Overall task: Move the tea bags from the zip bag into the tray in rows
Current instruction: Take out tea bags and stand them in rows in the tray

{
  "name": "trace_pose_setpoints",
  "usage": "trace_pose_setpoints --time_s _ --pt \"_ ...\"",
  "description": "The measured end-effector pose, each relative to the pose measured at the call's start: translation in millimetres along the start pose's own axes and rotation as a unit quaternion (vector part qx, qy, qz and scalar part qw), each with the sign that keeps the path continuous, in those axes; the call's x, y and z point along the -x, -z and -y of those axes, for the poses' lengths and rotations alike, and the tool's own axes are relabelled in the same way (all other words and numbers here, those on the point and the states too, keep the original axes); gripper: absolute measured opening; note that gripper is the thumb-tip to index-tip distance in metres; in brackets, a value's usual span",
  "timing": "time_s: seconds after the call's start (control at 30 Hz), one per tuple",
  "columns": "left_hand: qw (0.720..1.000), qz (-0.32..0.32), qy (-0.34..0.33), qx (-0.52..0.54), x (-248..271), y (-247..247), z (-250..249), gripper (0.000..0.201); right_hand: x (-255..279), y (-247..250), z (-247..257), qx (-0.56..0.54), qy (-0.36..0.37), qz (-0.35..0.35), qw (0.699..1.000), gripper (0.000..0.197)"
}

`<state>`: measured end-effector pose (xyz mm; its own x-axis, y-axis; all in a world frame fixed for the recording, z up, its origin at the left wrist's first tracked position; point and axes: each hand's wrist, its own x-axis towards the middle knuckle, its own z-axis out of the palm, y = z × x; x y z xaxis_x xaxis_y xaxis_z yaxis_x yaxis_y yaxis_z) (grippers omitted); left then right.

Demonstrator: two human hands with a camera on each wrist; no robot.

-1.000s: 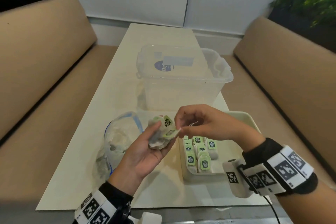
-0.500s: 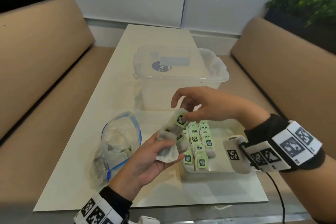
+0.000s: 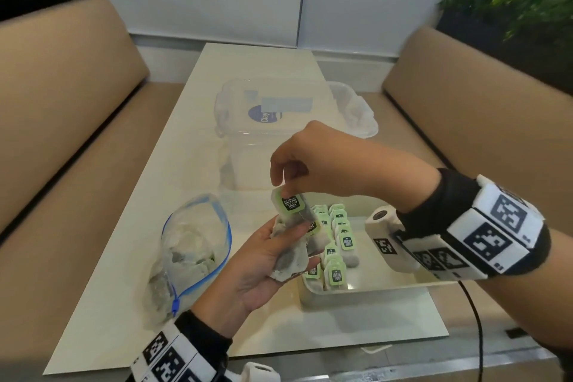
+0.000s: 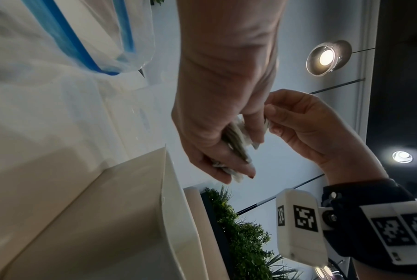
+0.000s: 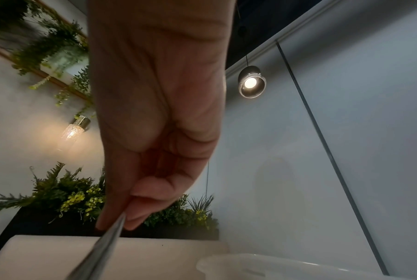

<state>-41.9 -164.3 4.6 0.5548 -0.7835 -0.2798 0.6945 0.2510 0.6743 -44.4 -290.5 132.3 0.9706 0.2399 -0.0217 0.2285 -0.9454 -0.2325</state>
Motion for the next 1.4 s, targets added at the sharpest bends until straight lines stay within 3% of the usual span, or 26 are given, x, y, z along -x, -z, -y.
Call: trace_pose_setpoints --time_s 0.37,0.63,0.83,1.0,1.1,1.2,1.27,1.33,1.4 --pt "1.0 -0.01 -0.02 -0.012 -6 1 -2 0.034 9 0 -18 -0.074 -0.007 -0.026 0.997 0.015" --pt "0.999 -0.023 0.012 -0.025 -9 5 -5 0.05 23 14 -17 -0.087 -0.002 -0.076 0.993 0.019" --pt "0.998 0.02 0.005 -0.06 -10 0 -14 0.047 29 24 -20 -0.131 0.002 -0.061 0.99 0.021" --pt "0.998 0.007 0.004 -0.063 -12 3 -18 0.047 40 26 -30 -0.1 -0.017 -0.049 0.994 0.018" --pt "0.999 -0.028 -0.003 -0.043 -10 18 -18 0.027 50 16 -52 -0.06 -0.061 0.009 0.996 0.023" --pt "0.997 -0.077 -0.003 -0.01 -5 38 -18 0.019 60 -11 -79 -0.031 -0.134 0.159 0.978 0.025" --pt "0.995 -0.099 -0.01 0.004 -2 48 -16 0.029 65 -35 -98 -0.018 -0.141 0.249 0.958 0.025" --pt "0.994 -0.11 -0.011 0.003 1 54 -16 0.058 65 -57 -115 -0.019 -0.137 0.307 0.942 0.027" --pt "0.993 -0.116 -0.019 0.005 3 57 -16 0.055 62 -71 -129 -0.033 -0.141 0.346 0.927 0.031"
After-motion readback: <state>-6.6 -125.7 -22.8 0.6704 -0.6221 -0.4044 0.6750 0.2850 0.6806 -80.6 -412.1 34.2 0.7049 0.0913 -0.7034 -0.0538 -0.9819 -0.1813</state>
